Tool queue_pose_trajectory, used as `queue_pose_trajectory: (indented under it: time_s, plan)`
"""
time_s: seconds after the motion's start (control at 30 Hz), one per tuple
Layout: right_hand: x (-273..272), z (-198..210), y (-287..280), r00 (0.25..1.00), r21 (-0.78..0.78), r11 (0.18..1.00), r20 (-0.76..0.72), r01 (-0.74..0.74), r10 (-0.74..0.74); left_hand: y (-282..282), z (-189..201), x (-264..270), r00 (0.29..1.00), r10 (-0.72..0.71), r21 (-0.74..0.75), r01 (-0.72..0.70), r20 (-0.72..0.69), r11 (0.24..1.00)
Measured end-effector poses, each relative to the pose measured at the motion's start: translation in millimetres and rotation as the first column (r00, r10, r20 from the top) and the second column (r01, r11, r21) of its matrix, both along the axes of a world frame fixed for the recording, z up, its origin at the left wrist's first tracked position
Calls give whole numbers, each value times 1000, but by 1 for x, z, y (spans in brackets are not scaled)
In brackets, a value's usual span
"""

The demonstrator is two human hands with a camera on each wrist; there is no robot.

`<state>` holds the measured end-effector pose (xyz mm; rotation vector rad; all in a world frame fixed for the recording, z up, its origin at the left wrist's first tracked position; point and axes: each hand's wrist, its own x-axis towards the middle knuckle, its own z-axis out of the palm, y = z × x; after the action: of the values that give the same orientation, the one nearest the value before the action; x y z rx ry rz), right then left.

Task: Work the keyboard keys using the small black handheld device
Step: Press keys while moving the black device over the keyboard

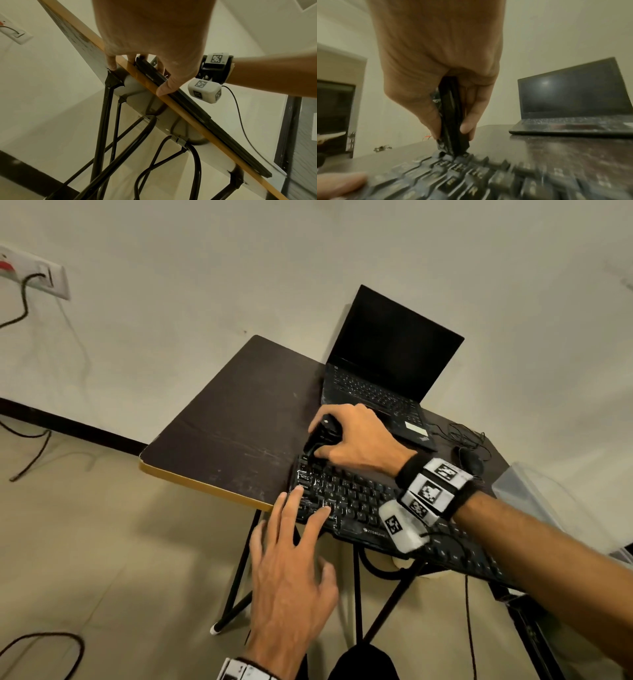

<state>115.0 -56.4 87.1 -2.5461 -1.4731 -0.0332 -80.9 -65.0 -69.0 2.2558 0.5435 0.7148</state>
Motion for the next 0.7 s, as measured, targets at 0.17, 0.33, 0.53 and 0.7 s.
queue_pose_trajectory:
  time_s: [0.17, 0.33, 0.53, 0.7]
  plan:
    - [3, 0, -7, 999, 31, 1000, -54, 5, -3, -2, -2, 2, 1000, -3, 34, 3, 0, 999]
    - [-6, 1, -6, 996, 10, 999, -78, -42, 43, 0, -5, 3, 1000, -11, 55, 12, -20, 998]
    - [-10, 5, -8, 997, -12, 1000, -76, 26, -27, 3, -3, 2, 999, -38, 87, 37, 11, 996]
    - [-6, 2, -32, 993, -54, 994, -59, 99, -102, 3, -1, 3, 998, -56, 94, 54, 19, 994]
